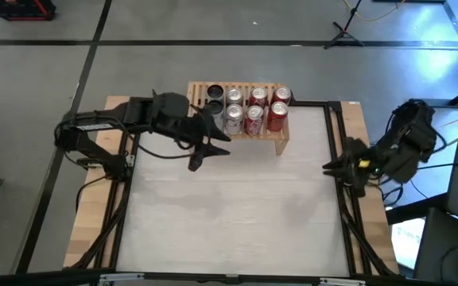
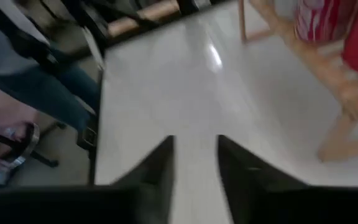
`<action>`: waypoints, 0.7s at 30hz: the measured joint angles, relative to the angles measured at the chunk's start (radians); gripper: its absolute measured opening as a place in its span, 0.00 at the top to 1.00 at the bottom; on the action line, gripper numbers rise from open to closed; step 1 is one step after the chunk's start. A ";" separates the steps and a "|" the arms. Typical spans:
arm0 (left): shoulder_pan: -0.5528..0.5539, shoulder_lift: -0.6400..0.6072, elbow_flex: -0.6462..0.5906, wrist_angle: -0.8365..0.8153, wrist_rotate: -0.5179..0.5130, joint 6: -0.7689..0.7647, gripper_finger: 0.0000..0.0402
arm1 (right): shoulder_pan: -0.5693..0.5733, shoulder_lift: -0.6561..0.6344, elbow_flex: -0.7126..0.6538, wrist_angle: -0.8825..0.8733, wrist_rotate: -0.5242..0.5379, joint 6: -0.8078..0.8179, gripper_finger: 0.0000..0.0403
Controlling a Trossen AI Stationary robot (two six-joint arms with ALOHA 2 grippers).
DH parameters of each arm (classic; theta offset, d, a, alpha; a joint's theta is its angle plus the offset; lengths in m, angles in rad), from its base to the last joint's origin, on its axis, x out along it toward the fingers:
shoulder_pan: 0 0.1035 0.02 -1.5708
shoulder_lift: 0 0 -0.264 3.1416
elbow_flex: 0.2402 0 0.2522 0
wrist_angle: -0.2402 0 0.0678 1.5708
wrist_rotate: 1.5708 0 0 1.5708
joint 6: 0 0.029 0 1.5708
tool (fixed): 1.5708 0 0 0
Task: Place canned beverage on shelf
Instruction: Return to Home Position
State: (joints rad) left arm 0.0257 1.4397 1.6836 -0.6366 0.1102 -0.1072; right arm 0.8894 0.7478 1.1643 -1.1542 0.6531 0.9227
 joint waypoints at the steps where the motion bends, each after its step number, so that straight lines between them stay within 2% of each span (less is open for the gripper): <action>1: -0.001 -0.005 -0.017 0.014 0.009 0.004 0.56 | 0.000 -0.022 -0.007 0.024 0.009 -0.018 0.80; 3: -0.001 -0.021 -0.050 0.052 0.016 0.006 0.61 | 0.000 -0.065 -0.037 0.084 0.034 -0.069 0.93; 5: 0.000 -0.037 -0.093 0.069 0.016 0.005 0.65 | 0.000 -0.105 -0.083 0.167 0.052 -0.121 0.97; 10: -0.030 -0.137 -0.268 0.242 0.016 -0.033 0.71 | 0.000 -0.187 -0.273 0.410 0.088 -0.193 0.93; 14: -0.055 -0.232 -0.429 0.358 0.002 -0.065 0.74 | -0.023 -0.222 -0.415 0.582 0.101 -0.222 0.96; 19: -0.054 -0.312 -0.535 0.354 -0.038 -0.120 0.74 | -0.142 -0.226 -0.491 0.641 0.008 -0.234 0.99; 21: -0.055 -0.332 -0.549 0.327 -0.044 -0.128 0.74 | -0.201 -0.226 -0.501 0.656 -0.060 -0.299 0.99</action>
State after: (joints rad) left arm -0.0292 1.1078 1.1342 -0.3093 0.0661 -0.2352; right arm 0.6887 0.5222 0.6630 -0.4986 0.5929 0.6233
